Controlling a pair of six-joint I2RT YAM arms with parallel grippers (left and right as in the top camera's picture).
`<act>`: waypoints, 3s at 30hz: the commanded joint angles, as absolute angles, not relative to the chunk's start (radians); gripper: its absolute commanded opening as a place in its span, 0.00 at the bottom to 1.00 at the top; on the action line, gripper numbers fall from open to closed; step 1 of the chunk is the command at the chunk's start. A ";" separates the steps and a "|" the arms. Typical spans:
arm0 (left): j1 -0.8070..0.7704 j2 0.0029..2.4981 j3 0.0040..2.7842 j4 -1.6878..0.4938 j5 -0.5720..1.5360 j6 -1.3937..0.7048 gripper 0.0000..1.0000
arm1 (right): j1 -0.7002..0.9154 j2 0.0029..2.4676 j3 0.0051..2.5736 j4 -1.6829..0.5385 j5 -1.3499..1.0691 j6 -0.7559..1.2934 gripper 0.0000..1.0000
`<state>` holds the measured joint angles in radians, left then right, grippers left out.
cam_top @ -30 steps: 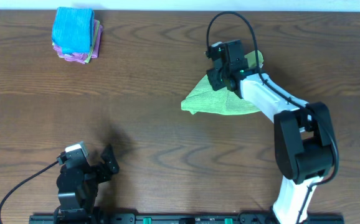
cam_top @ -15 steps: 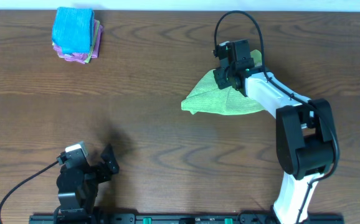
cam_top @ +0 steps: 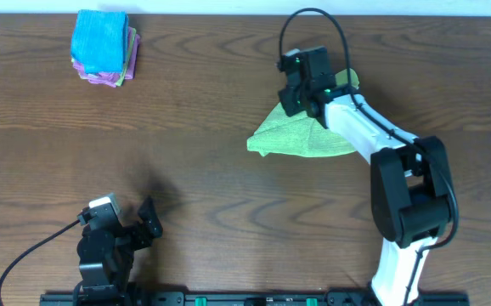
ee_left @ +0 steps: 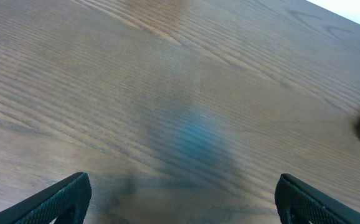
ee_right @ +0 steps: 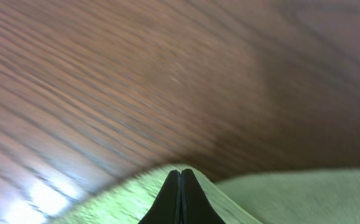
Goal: Fold the cloth
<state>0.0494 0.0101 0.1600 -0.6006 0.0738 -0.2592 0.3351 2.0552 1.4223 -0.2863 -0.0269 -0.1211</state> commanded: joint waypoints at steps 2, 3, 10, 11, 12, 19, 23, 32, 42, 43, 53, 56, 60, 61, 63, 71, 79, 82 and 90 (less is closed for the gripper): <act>0.045 0.004 0.154 -0.598 0.063 -0.262 0.95 | 0.360 2.040 1.501 -0.399 -0.031 -0.134 0.04; 0.045 0.004 0.154 -0.598 0.063 -0.262 0.95 | 0.364 2.019 1.540 -0.476 -0.030 -0.130 0.01; 0.045 0.004 0.154 -0.602 0.016 -0.224 0.95 | 0.360 1.794 1.632 -0.827 -0.034 -0.082 0.01; 0.045 0.004 0.154 -0.602 0.016 -0.224 0.95 | 0.360 1.750 1.632 -0.886 -0.035 -0.083 0.02; 0.045 0.004 0.154 -0.603 0.016 -0.224 0.95 | 0.360 1.716 1.631 -0.928 -0.035 -0.083 0.01; 0.045 0.004 0.154 -0.590 0.015 -0.224 0.95 | 0.362 1.470 1.500 -1.127 -0.035 -0.020 0.02; 0.045 0.004 0.154 -0.585 0.131 -0.302 0.95 | 0.372 1.302 1.330 -1.140 -0.035 0.069 0.02; 0.045 0.004 0.157 -0.548 0.523 -0.883 0.95 | 0.382 0.927 1.076 -1.144 -0.125 0.160 0.14; 0.022 0.006 0.157 -0.136 0.703 -1.115 0.85 | 0.381 0.788 1.077 -1.164 -0.222 0.160 0.96; 0.001 0.009 0.157 -0.115 0.704 -1.115 0.84 | 0.381 0.783 1.077 -1.164 -0.240 0.157 0.96; -0.288 0.334 0.162 0.048 0.540 -1.098 0.80 | 0.381 0.771 1.077 -1.163 -0.263 0.122 0.93; -0.321 0.494 0.175 0.121 0.521 -1.068 0.81 | 0.381 0.771 1.077 -1.163 -0.262 0.122 0.92; -0.321 0.719 0.243 0.163 0.521 -0.980 0.81 | 0.378 0.771 1.077 -1.159 -0.259 0.123 0.89; -0.321 0.780 0.275 0.162 0.524 -0.947 0.82 | 0.378 0.771 1.077 -1.155 -0.259 0.123 0.88; -0.321 0.896 0.343 0.162 0.525 -0.899 0.83 | 0.378 0.771 1.077 -1.148 -0.259 0.126 0.87; -0.321 1.275 0.578 0.162 0.553 -0.826 0.86 | 0.378 0.771 1.077 -1.138 -0.259 0.127 0.81; -0.332 1.572 0.745 0.186 0.619 -0.758 0.86 | 0.378 0.771 1.077 -1.124 -0.258 0.127 0.80; -0.362 1.634 0.780 0.191 0.621 -0.747 0.86 | 0.378 0.771 1.077 -1.111 -0.258 0.135 0.80; -0.416 1.737 0.791 0.263 0.596 -0.756 0.70 | 0.378 0.771 1.077 -1.103 -0.258 0.158 0.76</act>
